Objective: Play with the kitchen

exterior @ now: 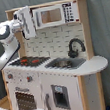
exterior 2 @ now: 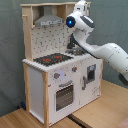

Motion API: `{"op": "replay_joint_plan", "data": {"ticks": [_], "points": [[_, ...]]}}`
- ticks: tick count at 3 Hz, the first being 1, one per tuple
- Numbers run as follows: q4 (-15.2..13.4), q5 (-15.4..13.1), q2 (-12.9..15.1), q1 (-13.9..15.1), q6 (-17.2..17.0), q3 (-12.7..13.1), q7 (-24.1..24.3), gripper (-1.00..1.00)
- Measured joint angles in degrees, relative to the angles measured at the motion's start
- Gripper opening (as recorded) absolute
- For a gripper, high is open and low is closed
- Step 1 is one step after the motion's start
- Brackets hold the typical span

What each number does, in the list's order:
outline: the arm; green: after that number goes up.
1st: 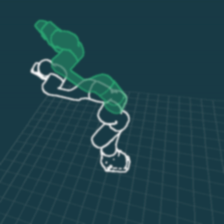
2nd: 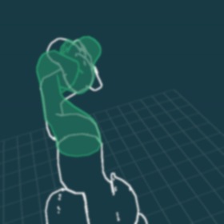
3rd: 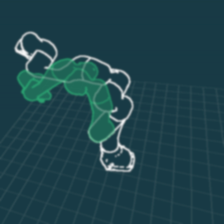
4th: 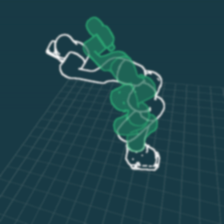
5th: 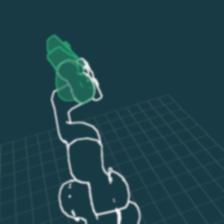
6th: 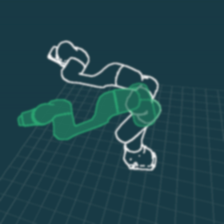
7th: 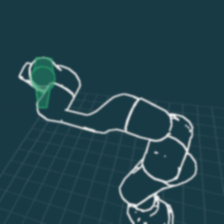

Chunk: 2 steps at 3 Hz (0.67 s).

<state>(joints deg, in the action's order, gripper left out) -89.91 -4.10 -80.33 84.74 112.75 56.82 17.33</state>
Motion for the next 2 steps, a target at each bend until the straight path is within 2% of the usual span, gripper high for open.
{"op": "replay_joint_plan", "data": {"ticks": [1,2], "points": [[-3.82,0.0,0.01,-2.76,0.69,-1.74,-3.49,-1.0],[-7.89,-0.01,0.01,-4.39,3.62,-2.18,-5.9,-1.0]]}}
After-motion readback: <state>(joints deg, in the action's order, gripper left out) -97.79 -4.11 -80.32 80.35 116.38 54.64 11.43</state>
